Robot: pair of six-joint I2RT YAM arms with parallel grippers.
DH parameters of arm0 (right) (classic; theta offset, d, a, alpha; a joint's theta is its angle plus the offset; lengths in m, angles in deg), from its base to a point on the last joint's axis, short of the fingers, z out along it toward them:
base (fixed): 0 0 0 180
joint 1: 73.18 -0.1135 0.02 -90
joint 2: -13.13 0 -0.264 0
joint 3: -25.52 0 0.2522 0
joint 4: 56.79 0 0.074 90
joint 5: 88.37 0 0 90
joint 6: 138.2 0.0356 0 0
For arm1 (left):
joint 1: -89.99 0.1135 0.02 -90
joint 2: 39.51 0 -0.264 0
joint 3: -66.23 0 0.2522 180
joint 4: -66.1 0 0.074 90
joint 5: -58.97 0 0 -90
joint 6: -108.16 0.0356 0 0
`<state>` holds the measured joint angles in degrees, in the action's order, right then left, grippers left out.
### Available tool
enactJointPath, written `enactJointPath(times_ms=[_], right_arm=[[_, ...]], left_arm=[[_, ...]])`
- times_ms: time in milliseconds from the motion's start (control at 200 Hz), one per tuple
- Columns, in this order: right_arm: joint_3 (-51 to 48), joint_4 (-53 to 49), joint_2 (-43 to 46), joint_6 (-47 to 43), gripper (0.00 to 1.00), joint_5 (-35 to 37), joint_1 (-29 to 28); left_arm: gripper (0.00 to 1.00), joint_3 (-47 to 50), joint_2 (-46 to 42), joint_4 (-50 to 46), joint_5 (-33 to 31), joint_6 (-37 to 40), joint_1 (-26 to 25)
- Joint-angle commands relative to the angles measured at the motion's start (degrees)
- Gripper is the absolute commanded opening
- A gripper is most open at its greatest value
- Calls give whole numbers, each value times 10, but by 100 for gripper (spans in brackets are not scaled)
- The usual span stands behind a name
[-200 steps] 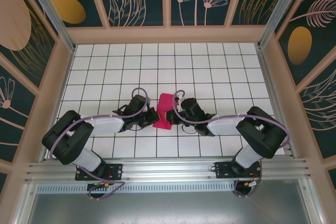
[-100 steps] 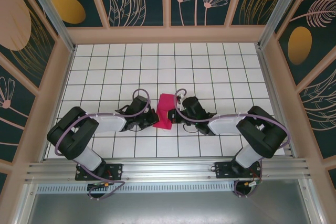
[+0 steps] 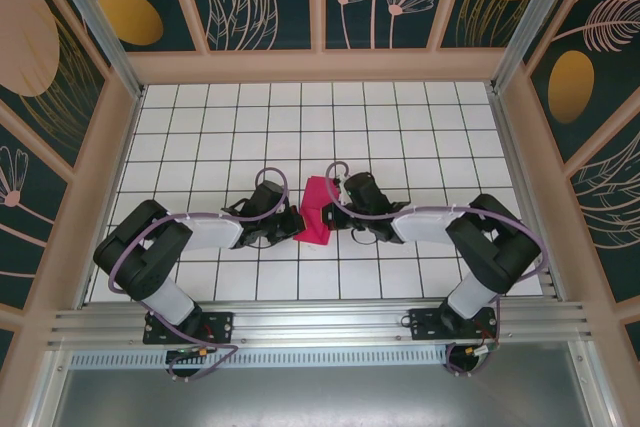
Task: Fold a paper plane with a square sheet of paper (pick it up from the middle)
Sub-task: Fold the triangle a second time at the center of the table.
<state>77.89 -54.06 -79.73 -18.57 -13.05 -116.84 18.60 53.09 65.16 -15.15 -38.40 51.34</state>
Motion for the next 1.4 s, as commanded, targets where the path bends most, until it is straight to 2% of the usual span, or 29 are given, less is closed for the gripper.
enactJointPath(times_ms=[0, 250, 525, 1396], right_arm=[[25, -41, -13, -46, 0, 2, 7], [46, -65, -24, -83, 0, -13, 16], [68, -92, -46, -112, 0, 14, 18], [56, -89, -55, -94, 0, 51, 18]], left_arm=[[0, -3, 14, -33, -19, 18, -1], [0, -4, 13, -40, -23, 22, -2], [0, -8, 18, -39, -22, 24, -1], [0, -14, 20, -46, -23, 26, -2]])
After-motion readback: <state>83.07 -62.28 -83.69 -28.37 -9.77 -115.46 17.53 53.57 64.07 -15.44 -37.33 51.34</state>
